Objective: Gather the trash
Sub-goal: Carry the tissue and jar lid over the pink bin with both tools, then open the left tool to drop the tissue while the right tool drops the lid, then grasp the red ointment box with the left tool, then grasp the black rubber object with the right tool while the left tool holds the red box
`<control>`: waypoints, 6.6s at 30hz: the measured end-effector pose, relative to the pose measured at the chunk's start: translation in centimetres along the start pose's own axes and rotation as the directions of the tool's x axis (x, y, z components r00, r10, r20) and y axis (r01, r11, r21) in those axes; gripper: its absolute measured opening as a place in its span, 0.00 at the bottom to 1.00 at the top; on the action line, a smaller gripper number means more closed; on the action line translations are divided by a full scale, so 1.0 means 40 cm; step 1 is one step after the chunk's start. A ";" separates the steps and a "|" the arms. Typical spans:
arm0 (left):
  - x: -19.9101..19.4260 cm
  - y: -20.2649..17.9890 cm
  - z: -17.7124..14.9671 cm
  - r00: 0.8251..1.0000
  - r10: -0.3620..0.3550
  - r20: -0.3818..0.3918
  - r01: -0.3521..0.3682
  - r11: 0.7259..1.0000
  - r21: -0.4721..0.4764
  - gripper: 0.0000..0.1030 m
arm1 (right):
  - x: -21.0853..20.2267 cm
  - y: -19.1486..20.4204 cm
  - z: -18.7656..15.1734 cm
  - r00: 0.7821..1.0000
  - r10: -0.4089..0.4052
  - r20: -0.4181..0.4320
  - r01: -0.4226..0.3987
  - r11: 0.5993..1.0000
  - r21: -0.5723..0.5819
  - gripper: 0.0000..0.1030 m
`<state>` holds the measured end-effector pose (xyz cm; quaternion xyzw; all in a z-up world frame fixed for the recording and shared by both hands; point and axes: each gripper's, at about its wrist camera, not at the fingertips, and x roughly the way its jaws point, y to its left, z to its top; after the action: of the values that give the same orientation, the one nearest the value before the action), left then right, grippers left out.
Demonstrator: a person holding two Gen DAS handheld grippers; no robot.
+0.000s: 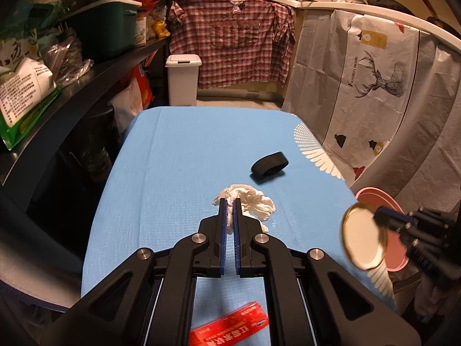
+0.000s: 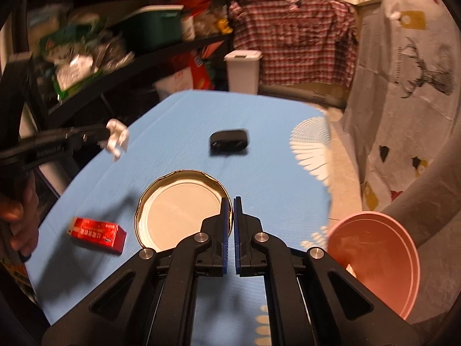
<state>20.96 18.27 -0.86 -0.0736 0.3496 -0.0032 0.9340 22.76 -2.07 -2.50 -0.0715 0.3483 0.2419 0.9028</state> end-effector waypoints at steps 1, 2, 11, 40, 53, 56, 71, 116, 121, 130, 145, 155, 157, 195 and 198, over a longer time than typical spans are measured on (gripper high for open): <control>-0.003 -0.004 0.002 1.000 -0.002 0.003 0.002 1.000 0.001 0.04 | -0.017 -0.015 0.006 1.000 -0.002 0.009 0.002 1.000 0.016 0.03; -0.007 -0.009 0.003 1.000 -0.005 0.007 0.005 1.000 0.002 0.04 | -0.033 -0.030 0.012 1.000 -0.004 0.019 0.004 1.000 0.031 0.03; -0.029 -0.065 0.002 0.999 -0.028 0.024 0.027 0.999 0.027 0.04 | -0.148 -0.150 0.026 0.994 -0.072 0.083 0.064 0.994 0.087 0.03; 0.019 -0.233 0.003 0.997 -0.074 -0.002 0.074 0.992 0.103 0.04 | -0.182 -0.346 -0.054 0.980 -0.174 0.097 0.142 0.951 0.275 0.03; 0.047 -0.318 0.013 0.994 -0.113 -0.013 0.113 0.984 0.134 0.04 | -0.193 -0.391 -0.069 0.974 -0.212 0.082 0.179 0.938 0.296 0.03; 0.056 -0.334 0.012 0.993 -0.119 -0.020 0.121 0.982 0.142 0.04 | -0.197 -0.402 -0.073 0.972 -0.221 0.077 0.188 0.934 0.304 0.03; 0.091 -0.420 0.016 0.986 -0.159 -0.042 0.163 0.971 0.177 0.04 | -0.205 -0.460 -0.101 0.961 -0.276 0.028 0.250 0.905 0.345 0.04; 0.199 -0.695 -0.036 0.934 -0.312 -0.172 0.350 0.893 0.281 0.34 | -0.168 -0.569 -0.146 0.933 -0.343 -0.108 0.355 0.832 0.426 0.18; 0.186 -0.672 -0.033 0.939 -0.307 -0.156 0.340 0.898 0.278 0.34 | -0.170 -0.569 -0.146 0.932 -0.348 -0.099 0.356 0.831 0.427 0.30; 0.139 -0.556 -0.037 0.953 -0.273 -0.130 0.299 0.915 0.270 0.34 | -0.172 -0.538 -0.135 0.936 -0.346 -0.074 0.346 0.856 0.384 0.30; 0.040 -0.146 -0.118 0.985 -0.111 -0.134 0.132 0.977 0.165 0.35 | -0.142 -0.382 -0.070 0.962 -0.271 -0.027 0.265 0.915 0.305 0.30; 0.009 0.054 -0.222 0.968 -0.093 -0.234 0.110 0.992 0.061 0.67 | -0.122 -0.291 -0.046 0.979 -0.201 -0.021 0.200 0.942 0.271 0.50; 0.015 0.056 -0.232 0.960 -0.106 -0.258 0.125 0.990 0.059 0.70 | -0.117 -0.272 -0.042 0.981 -0.191 -0.021 0.189 0.947 0.260 0.60; 0.167 0.060 -0.063 0.983 0.050 -0.177 -0.066 0.994 -0.084 0.34 | 0.181 -0.132 0.082 0.998 0.055 0.022 -0.058 0.981 0.184 0.37; 0.166 0.059 -0.055 0.985 0.053 -0.166 -0.068 0.994 -0.085 0.34 | 0.230 -0.123 0.101 0.996 0.082 0.021 -0.084 0.978 0.192 0.37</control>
<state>24.43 19.93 -7.17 -0.1044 0.4268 0.0348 0.8976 33.44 -1.61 -5.79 0.0326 0.3670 0.2449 0.8968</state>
